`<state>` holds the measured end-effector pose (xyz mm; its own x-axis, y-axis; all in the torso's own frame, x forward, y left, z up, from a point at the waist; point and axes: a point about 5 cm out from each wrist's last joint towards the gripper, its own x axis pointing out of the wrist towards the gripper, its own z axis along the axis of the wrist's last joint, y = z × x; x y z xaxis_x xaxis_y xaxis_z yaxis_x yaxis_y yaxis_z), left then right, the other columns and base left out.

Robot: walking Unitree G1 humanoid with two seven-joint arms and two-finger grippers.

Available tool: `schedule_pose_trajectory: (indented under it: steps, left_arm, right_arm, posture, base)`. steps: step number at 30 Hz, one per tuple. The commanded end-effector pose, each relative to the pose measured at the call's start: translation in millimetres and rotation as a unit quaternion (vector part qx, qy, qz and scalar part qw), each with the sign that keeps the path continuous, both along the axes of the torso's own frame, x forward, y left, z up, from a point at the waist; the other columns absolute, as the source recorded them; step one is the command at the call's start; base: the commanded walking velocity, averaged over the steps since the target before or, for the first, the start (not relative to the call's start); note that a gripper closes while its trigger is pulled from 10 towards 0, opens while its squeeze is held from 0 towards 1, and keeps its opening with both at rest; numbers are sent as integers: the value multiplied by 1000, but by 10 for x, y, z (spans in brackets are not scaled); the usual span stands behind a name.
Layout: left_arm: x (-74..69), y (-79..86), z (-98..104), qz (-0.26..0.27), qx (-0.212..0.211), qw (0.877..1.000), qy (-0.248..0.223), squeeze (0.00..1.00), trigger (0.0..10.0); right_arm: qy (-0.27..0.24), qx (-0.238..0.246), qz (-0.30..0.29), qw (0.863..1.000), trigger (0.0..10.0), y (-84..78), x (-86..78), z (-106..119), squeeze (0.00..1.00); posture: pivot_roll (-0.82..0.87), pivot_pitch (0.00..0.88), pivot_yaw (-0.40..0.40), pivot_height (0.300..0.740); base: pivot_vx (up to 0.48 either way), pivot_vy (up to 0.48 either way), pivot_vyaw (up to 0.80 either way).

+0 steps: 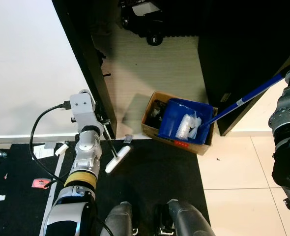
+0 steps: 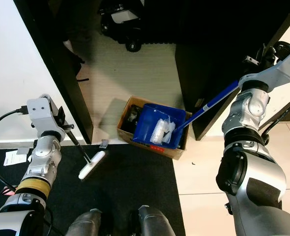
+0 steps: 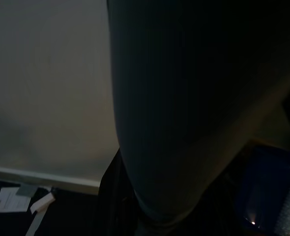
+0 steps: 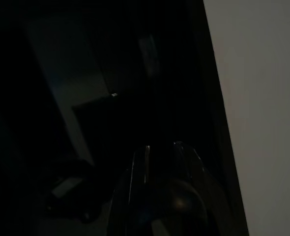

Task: Sweep floor

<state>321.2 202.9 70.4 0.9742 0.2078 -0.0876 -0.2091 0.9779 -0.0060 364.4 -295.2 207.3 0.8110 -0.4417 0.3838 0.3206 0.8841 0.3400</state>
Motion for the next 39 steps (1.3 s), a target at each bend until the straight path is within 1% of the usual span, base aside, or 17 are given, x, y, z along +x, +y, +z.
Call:
schedule_pose_trajectory:
  steps: [1,4,8,17,23,32,35,36,38,39]
  left_arm:
    - [12,37,87,3,7,1000,-25,0,10000]
    - [4,61,105,4,10,1000,-29,0,10000]
    - [-4,85,113,-1,19,999,-27,0,10000]
    - [-28,100,92,2,18,1000,-22,0,10000]
    - [-20,87,85,11,8,1000,-22,0,10000]
    - [-37,94,92,13,12,1000,-25,0,10000]
    - [-57,107,97,13,14,999,-27,0,10000]
    - [-70,111,103,11,14,999,-30,0,10000]
    - [-73,111,105,10,15,999,-31,0,10000]
    - [-79,111,107,9,15,999,-32,0,10000]
  right_arm:
    - [-22,-12,-11,1000,10000,-17,15,154,0]
    - [-8,-16,-27,999,10000,-29,24,160,0]
    - [-3,-16,-31,999,10000,-23,32,157,0]
    - [-1,-15,-33,999,10000,2,40,148,0]
    - [-2,-16,-45,999,10000,16,62,210,0]
    - [-1,-18,-62,998,10000,64,93,265,0]
    - [9,-31,-80,996,10000,109,115,287,0]
    - [13,-36,-86,996,10000,129,128,308,0]
    - [13,-38,-87,995,10000,135,132,316,0]
    - [13,-42,-85,995,10000,165,147,335,0]
  posture:
    - [-17,64,-40,740]
    - [-6,80,-48,740]
    - [-1,86,-53,740]
    - [-4,92,-55,740]
    - [-8,97,-58,740]
    - [-7,114,-62,740]
    - [-5,131,-65,740]
    - [-3,150,-69,740]
    - [-3,150,-69,740]
    - [-1,155,-70,740]
  base:
    - [0,0,0]
    - [0,0,0]
    - [0,0,0]
    - [0,-469,0]
    - [0,0,0]
    - [0,0,0]
    - [0,0,0]
    - [0,0,0]
    - [0,0,0]
    - [0,0,0]
